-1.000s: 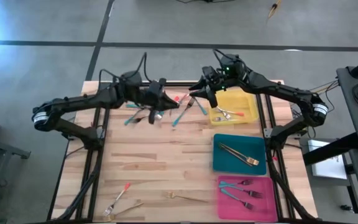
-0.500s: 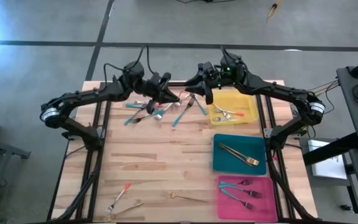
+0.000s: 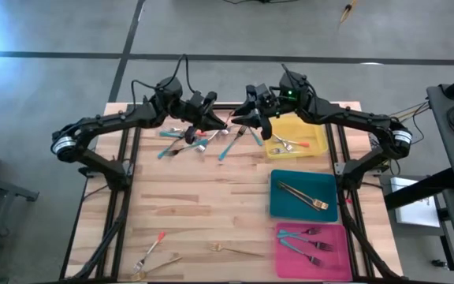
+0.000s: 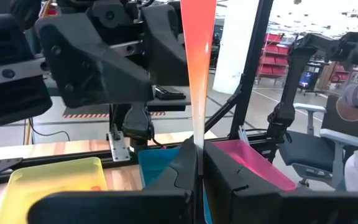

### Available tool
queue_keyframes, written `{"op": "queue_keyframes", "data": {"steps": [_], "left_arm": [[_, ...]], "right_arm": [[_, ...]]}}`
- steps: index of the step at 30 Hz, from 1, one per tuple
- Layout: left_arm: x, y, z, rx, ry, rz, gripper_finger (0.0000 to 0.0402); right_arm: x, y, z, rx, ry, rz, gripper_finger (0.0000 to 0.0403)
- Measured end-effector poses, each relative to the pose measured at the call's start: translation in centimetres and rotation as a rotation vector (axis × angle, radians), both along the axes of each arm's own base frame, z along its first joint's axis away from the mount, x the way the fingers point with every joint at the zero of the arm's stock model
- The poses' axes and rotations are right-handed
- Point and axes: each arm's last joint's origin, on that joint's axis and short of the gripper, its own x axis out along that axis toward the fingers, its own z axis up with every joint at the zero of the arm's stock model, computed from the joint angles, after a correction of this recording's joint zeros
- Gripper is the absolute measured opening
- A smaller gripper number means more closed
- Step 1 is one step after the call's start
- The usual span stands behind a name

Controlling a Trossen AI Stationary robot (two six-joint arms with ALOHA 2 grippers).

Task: Sort silverware by color (type)
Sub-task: Put the orange fork into the yellow bin

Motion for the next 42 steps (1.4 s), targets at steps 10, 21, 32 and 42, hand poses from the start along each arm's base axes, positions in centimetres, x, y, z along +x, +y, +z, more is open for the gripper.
{"op": "queue_keyframes", "data": {"steps": [10, 21, 32, 42], "left_arm": [[0.0, -0.1, 0.2, 0.01, -0.022, -0.007, 0.0], [1.0, -0.2, -0.3, -0.026, -0.029, -0.056, 0.0], [1.6, 0.0, -0.7, -0.061, -0.043, -0.086, 0.0], [1.6, 0.0, -0.6, -0.05, -0.054, -0.088, 0.0002]], "right_arm": [[0.4, 0.8, 0.5, -0.018, -0.051, 0.026, 0.0121], [0.6, 1.5, 1.0, -0.049, -0.108, 0.046, 0.0121], [0.7, 1.7, 1.0, -0.038, -0.105, 0.048, 0.0078], [0.7, 1.5, 1.0, -0.003, -0.098, 0.009, 0.0011]]}}
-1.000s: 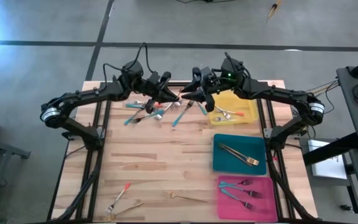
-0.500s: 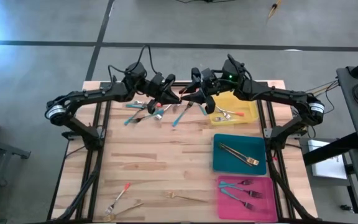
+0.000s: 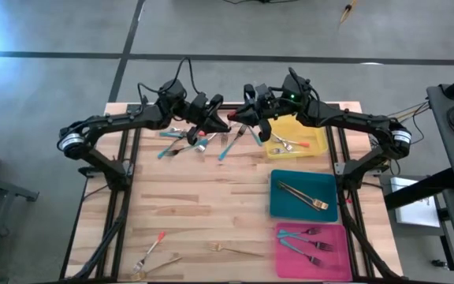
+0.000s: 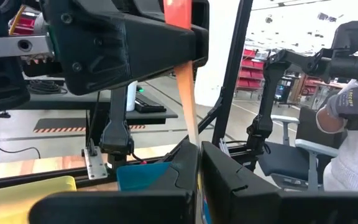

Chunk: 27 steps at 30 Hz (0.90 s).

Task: Sort silverware by color (type)
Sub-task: Put the orange fork into the yellow bin

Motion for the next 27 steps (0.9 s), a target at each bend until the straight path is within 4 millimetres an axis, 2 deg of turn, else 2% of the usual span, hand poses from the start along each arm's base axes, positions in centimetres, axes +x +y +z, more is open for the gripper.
{"op": "queue_keyframes", "data": {"steps": [8, 13, 18, 22, 27], "left_arm": [[0.0, 0.1, -0.1, -0.107, 0.055, 0.031, 0.0003], [0.1, 0.2, -0.1, -0.116, 0.06, 0.035, 0.0038], [0.1, 0.2, -0.1, -0.12, 0.061, 0.043, 0.0082], [0.1, 0.2, -0.1, -0.121, 0.063, 0.032, 0.0106], [0.0, 0.2, -0.1, -0.118, 0.067, 0.0, 0.011]], "right_arm": [[0.0, -0.1, -0.1, 0.038, 0.018, -0.017, 0.0009], [0.0, -0.1, -0.2, 0.051, 0.037, -0.016, 0.0009], [-0.9, -0.9, -0.7, 0.087, 0.132, -0.045, 0.0009], [-2.6, -2.2, -1.8, 0.063, 0.29, -0.162, 0.0009], [-6.1, -4.0, -4.9, -0.013, 0.693, -0.399, 0.0009]]}}
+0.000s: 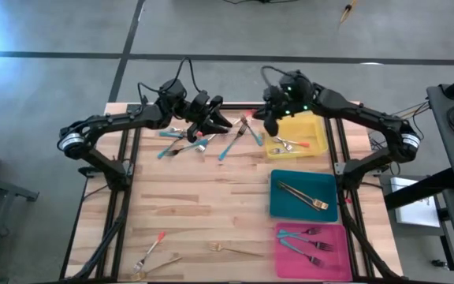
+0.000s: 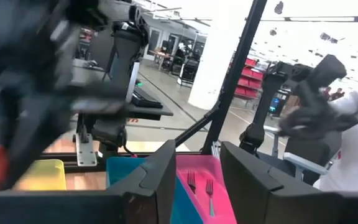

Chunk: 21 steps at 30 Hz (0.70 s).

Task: Sort silverware by color (type)
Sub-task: Put the orange fork into the yellow bin

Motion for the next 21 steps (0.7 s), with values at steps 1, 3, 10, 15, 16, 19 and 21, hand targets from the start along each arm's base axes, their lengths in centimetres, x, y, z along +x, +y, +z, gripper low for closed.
{"op": "queue_keyframes", "data": {"steps": [1, 3, 10, 15, 16, 19, 21], "left_arm": [[0.0, 0.0, 0.0, 0.0, 0.0, 0.0, 0.0109], [0.0, 0.0, 0.0, 0.0, 0.0, -0.001, 0.0106], [0.1, -0.2, 0.0, -0.006, 0.003, -0.008, 0.01], [0.2, -0.5, 0.0, -0.049, 0.032, -0.039, 0.01], [0.2, -0.6, -0.1, -0.062, 0.046, -0.043, 0.01], [0.2, -0.7, -0.6, -0.112, 0.113, -0.046, 0.01], [0.1, -0.7, -1.0, -0.143, 0.165, -0.054, 0.01]], "right_arm": [[-0.7, -0.3, -0.6, -0.024, 0.092, -0.04, 0.0009], [-1.7, -0.9, -1.8, -0.073, 0.259, -0.085, 0.0009], [-2.8, -2.6, -5.1, -0.111, 0.613, -0.152, 0.0009], [-2.1, -3.4, -7.2, -0.057, 0.687, -0.148, 0.0011], [-1.9, -3.5, -7.5, -0.051, 0.698, -0.143, 0.0015], [-1.6, -3.8, -8.4, -0.037, 0.731, -0.126, 0.0038], [-1.5, -3.9, -8.9, -0.023, 0.754, -0.119, 0.0049]]}}
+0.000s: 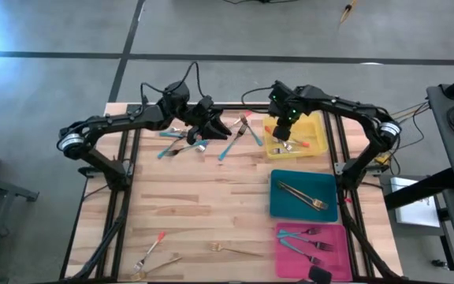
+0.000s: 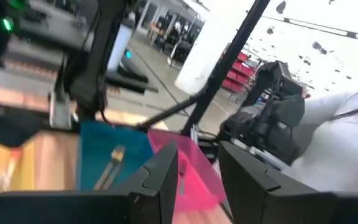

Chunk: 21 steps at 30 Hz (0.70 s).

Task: Sort silverware by color (type)
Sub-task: Put the orange fork into the yellow bin

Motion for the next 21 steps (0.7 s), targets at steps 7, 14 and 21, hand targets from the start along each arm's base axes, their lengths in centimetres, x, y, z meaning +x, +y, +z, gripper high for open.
{"op": "queue_keyframes", "data": {"steps": [7, 14, 21], "left_arm": [[-1.3, -1.0, -1.6, -0.245, 0.292, -0.22, 0.01], [-5.6, -7.1, -5.1, -0.294, 0.841, -0.307, 0.01], [-7.4, -12.9, -6.5, -0.02, 1.315, -0.221, 0.01]], "right_arm": [[-0.4, 0.3, 0.2, 0.053, 0.049, -0.047, 0.0054], [-1.5, 1.6, 2.3, 0.155, -0.003, -0.061, 0.0054], [-2.1, 2.7, 4.0, 0.249, -0.145, 0.004, 0.0054]]}}
